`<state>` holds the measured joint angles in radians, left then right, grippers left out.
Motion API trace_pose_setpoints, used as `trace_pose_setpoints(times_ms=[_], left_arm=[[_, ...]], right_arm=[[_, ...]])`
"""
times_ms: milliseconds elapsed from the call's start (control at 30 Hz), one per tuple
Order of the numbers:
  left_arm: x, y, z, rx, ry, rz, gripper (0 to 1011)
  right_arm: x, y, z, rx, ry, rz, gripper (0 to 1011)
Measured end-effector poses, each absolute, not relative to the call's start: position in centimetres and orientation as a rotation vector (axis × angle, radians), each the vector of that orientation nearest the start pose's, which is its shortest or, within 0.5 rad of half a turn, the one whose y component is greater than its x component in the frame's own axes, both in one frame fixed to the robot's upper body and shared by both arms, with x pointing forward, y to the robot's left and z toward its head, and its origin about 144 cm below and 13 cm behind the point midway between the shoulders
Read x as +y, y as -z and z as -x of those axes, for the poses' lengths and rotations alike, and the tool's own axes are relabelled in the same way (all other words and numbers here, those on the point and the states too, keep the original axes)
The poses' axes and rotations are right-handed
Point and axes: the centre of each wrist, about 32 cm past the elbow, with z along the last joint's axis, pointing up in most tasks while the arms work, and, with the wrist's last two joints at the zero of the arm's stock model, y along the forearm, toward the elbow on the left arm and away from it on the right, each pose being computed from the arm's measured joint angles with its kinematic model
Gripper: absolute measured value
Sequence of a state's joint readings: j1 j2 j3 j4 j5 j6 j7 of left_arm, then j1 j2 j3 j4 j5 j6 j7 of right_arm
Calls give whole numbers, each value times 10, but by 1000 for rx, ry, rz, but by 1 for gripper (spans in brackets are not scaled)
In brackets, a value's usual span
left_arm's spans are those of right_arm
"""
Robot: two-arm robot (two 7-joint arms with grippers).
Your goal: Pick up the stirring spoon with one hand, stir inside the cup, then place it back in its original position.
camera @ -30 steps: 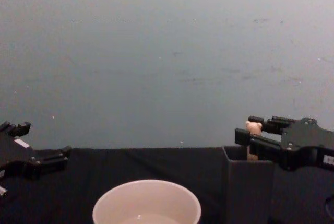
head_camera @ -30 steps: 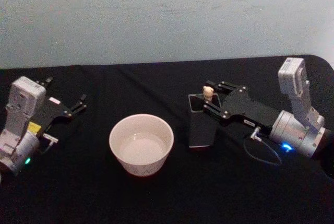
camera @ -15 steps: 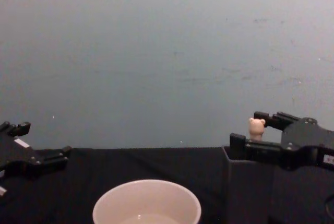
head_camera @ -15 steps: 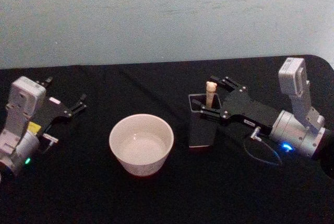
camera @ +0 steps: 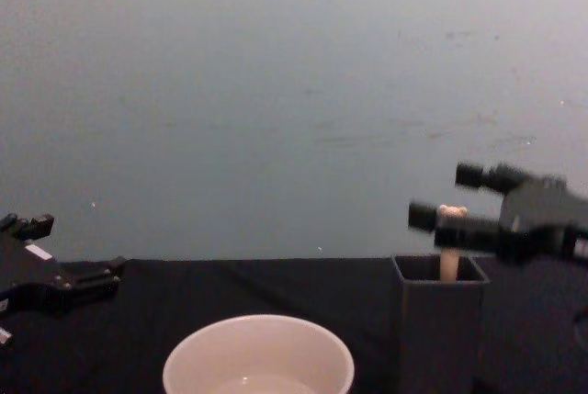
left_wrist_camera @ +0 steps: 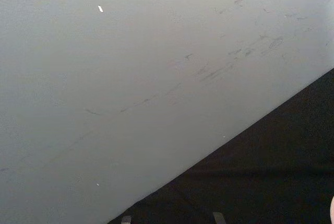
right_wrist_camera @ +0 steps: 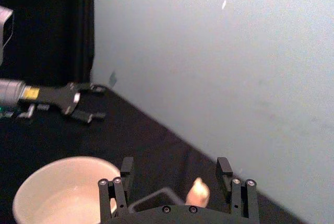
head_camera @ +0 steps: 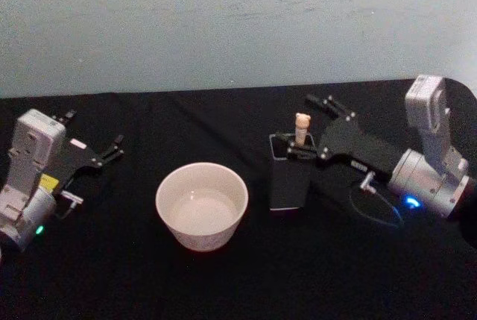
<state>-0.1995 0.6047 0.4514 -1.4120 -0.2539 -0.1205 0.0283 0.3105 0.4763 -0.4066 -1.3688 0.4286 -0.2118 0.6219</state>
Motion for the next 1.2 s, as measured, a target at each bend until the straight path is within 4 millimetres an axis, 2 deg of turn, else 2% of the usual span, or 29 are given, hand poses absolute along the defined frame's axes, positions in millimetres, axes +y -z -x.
trace_pose_setpoints(times_ms=[333, 500, 733, 1200], left_arm=[[310, -1140, -489, -285, -1248, -305, 1001], [310, -1140, -489, -285, -1248, -305, 1001], [310, -1140, -489, -285, -1248, -305, 1001], [310, -1140, -489, -285, -1248, -304, 1001]], right_arm=[[-287, -1201, -522, -316, 835, -92, 1000], [-289, -1200, -520, -325, 958, -78, 1002], [-288, -1184, -519, -243, 1098, -1, 1000], [-284, -1139, -517, -83, 1121, 183, 1000]])
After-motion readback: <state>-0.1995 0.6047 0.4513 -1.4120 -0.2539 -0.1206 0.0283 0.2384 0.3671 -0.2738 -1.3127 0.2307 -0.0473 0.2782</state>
